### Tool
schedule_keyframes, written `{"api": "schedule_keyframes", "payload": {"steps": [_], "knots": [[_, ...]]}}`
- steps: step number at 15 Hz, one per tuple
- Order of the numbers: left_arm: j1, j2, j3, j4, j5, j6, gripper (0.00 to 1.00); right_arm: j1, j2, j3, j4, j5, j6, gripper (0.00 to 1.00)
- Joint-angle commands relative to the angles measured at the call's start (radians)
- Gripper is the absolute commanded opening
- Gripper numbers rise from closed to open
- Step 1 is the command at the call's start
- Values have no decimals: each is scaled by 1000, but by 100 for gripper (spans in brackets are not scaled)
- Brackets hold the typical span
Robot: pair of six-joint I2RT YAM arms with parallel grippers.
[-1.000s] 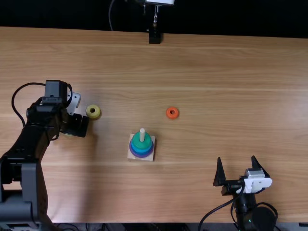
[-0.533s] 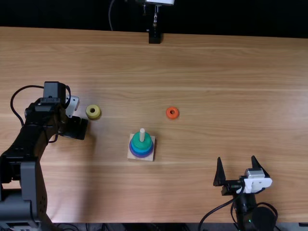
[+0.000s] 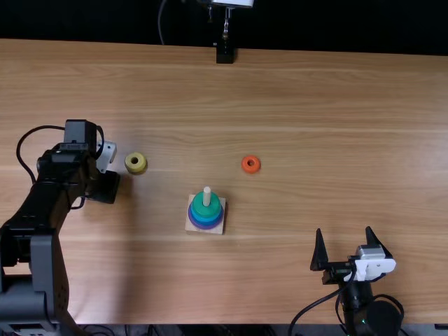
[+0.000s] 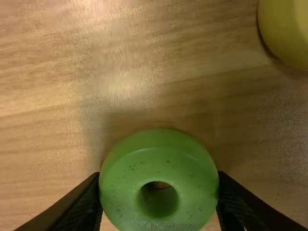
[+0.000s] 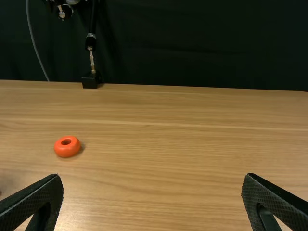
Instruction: Build the Hanoi tower: stack the rings onto the peg from bottom to top in this color order: purple, dark blue, light blue, dark green, light green, yellow, orange.
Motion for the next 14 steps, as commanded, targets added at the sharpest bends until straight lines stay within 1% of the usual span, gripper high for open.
{"api": "schedule_keyframes", "payload": {"steps": [1, 3, 5, 7, 8, 10, 11, 13, 14], "knots": [[-3, -39, 42, -61, -8, 8, 0, -14, -13, -12, -16, -4, 1, 100], [-20, -89, 134, -247, -8, 8, 0, -14, -13, -12, -17, -4, 1, 100], [-63, -129, 231, -439, -10, -2, 0, -14, -13, -12, -16, -4, 1, 100], [-101, -166, 313, -544, -10, -7, 0, -14, -13, -12, -16, -4, 3, 100], [-121, -177, 355, -584, -8, -20, 0, -14, -13, -12, -16, -4, 1, 100], [-170, -181, 458, -683, -6, -79, 0, -14, -13, -12, -16, -4, 1, 100], [-201, -180, 505, -726, -6, -99, 0, -14, -13, -12, -16, -4, 1, 100], [-270, -178, 594, -787, -6, -145, 0, -14, -13, -12, -16, -4, 1, 100], [-305, -177, 628, -798, -6, -176, 0, -14, -13, -12, -16, -4, 3, 100]]}}
